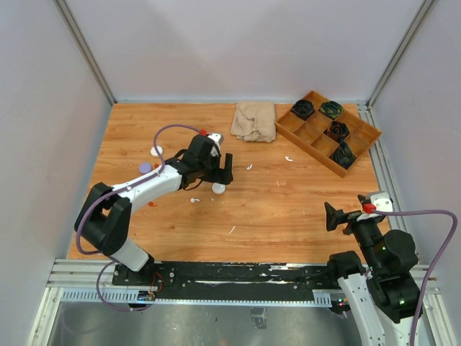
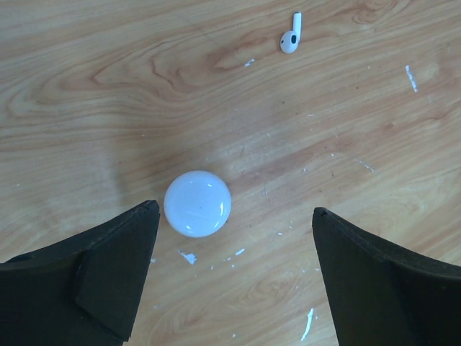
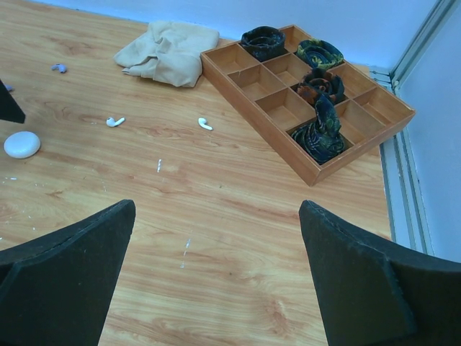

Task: Insert the wireless bluetooth earbuds into the charging case
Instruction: Pick up the charging case at the center of the board.

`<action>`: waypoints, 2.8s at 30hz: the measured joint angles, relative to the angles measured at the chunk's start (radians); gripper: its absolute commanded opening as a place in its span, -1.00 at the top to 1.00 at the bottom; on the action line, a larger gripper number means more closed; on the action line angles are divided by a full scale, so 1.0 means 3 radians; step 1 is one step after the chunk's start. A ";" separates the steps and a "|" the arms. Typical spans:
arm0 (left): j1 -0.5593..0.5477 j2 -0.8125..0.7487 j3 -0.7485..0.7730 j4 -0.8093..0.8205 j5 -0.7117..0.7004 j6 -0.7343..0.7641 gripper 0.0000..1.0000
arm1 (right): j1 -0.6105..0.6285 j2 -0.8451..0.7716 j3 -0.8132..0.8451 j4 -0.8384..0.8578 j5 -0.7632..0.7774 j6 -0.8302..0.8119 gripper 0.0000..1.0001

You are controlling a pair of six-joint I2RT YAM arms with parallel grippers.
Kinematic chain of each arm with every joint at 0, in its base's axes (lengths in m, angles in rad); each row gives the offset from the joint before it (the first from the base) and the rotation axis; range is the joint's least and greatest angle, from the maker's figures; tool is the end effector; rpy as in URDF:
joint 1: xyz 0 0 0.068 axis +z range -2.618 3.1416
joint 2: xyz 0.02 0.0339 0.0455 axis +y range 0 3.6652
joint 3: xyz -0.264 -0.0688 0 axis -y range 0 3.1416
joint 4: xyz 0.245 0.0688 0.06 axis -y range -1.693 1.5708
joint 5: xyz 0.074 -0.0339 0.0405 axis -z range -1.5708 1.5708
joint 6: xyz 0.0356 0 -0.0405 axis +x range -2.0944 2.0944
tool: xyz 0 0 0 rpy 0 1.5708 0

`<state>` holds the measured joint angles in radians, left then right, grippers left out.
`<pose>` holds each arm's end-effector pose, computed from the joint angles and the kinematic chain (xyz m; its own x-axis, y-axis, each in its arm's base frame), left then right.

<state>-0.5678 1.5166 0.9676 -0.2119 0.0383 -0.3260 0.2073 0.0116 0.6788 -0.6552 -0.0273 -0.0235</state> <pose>0.2736 -0.1761 0.2249 -0.7303 0.0863 -0.6776 0.3450 0.9027 -0.2569 0.0203 0.0053 0.3166 0.0172 -0.0204 -0.9996 -0.2321 0.9724 -0.0238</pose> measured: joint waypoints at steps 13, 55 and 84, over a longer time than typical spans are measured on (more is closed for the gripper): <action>-0.0141 0.0739 0.0429 -0.0331 -0.0237 0.0280 -0.71 | 0.0000 0.0000 -0.0005 0.0003 -0.0036 -0.0001 -0.97; -0.0304 0.0931 0.0526 -0.0656 -0.0673 0.0220 0.25 | 0.0000 0.0126 0.0004 0.0090 -0.0296 -0.0001 -0.97; -0.0304 -0.0097 -0.0184 0.0064 -0.0216 -0.1921 0.35 | 0.0509 0.2056 -0.0604 0.2766 -0.1171 0.1050 -0.98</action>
<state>-0.6590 1.4876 0.9123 -0.1928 -0.0265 -0.9024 0.3599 0.6285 0.4976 0.1745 -0.3786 0.2916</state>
